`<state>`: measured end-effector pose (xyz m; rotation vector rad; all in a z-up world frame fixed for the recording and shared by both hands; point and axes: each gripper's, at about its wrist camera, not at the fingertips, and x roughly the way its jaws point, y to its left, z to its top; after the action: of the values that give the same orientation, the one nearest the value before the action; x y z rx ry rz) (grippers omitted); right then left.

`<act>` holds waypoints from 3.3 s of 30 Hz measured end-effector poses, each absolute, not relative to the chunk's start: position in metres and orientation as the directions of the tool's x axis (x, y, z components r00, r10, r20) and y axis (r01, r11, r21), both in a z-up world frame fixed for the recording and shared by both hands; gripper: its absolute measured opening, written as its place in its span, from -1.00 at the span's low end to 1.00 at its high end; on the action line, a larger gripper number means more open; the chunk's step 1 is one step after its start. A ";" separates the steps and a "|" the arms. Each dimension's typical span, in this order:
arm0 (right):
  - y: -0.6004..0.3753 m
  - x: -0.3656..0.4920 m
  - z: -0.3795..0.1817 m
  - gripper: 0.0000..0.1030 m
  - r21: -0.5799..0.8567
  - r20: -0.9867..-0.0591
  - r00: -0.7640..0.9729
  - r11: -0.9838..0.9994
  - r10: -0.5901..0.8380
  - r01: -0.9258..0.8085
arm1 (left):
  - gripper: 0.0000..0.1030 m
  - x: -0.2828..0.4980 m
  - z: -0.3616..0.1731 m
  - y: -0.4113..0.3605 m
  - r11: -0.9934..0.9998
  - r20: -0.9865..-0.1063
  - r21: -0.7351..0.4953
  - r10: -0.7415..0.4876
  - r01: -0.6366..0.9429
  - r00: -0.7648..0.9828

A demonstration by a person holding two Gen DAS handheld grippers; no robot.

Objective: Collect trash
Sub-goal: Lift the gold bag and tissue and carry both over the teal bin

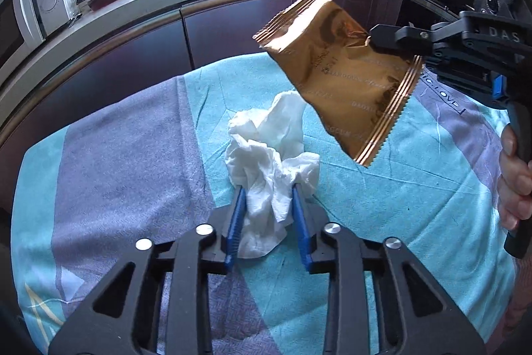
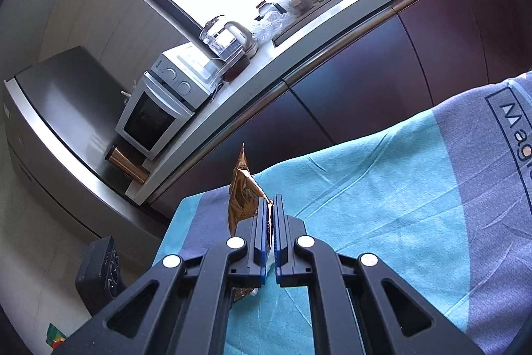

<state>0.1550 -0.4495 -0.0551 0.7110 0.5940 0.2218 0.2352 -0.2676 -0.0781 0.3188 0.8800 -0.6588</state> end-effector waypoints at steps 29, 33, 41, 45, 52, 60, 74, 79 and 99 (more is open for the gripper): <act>-0.335 0.097 -0.065 -0.94 0.753 -0.353 0.694 0.630 0.628 -0.188 | -0.84 0.122 -0.025 -0.049 0.880 -0.678 -0.024 -0.363 0.474 0.640; -0.312 0.094 -0.069 -0.94 0.763 -0.353 0.665 0.614 0.658 -0.203 | -0.84 0.109 -0.028 -0.017 0.903 -0.681 -0.036 -0.336 0.428 0.651; -0.276 0.089 -0.068 -0.94 0.780 -0.332 0.634 0.581 0.699 -0.233 | -0.84 0.091 -0.021 0.022 0.922 -0.662 -0.032 -0.309 0.387 0.683; -0.260 0.088 -0.069 -0.94 0.787 -0.328 0.615 0.567 0.718 -0.242 | -0.84 0.082 -0.021 0.036 0.930 -0.656 -0.036 -0.297 0.365 0.693; -0.235 0.093 -0.069 -0.94 0.790 -0.332 0.584 0.556 0.741 -0.258 | -0.84 0.073 -0.019 0.058 0.942 -0.648 -0.047 -0.281 0.331 0.708; -0.216 0.099 -0.067 -0.94 0.791 -0.329 0.558 0.545 0.762 -0.277 | -0.84 0.066 -0.019 0.078 0.952 -0.648 -0.046 -0.260 0.304 0.716; -0.184 0.112 -0.068 -0.94 0.796 -0.331 0.509 0.525 0.794 -0.301 | -0.84 0.063 -0.022 0.106 0.968 -0.650 -0.041 -0.213 0.247 0.730; -0.175 0.116 -0.068 -0.94 0.793 -0.334 0.496 0.523 0.802 -0.311 | -0.84 0.063 -0.023 0.114 0.974 -0.651 -0.041 -0.196 0.224 0.733; -0.139 0.132 -0.063 -0.94 0.784 -0.338 0.453 0.513 0.825 -0.349 | -0.84 0.070 -0.029 0.153 0.990 -0.655 -0.033 -0.125 0.137 0.745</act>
<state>0.1318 -0.1394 -0.0633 0.6977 0.7918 0.8021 0.0695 0.1532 -0.0294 0.0178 0.7154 -0.1433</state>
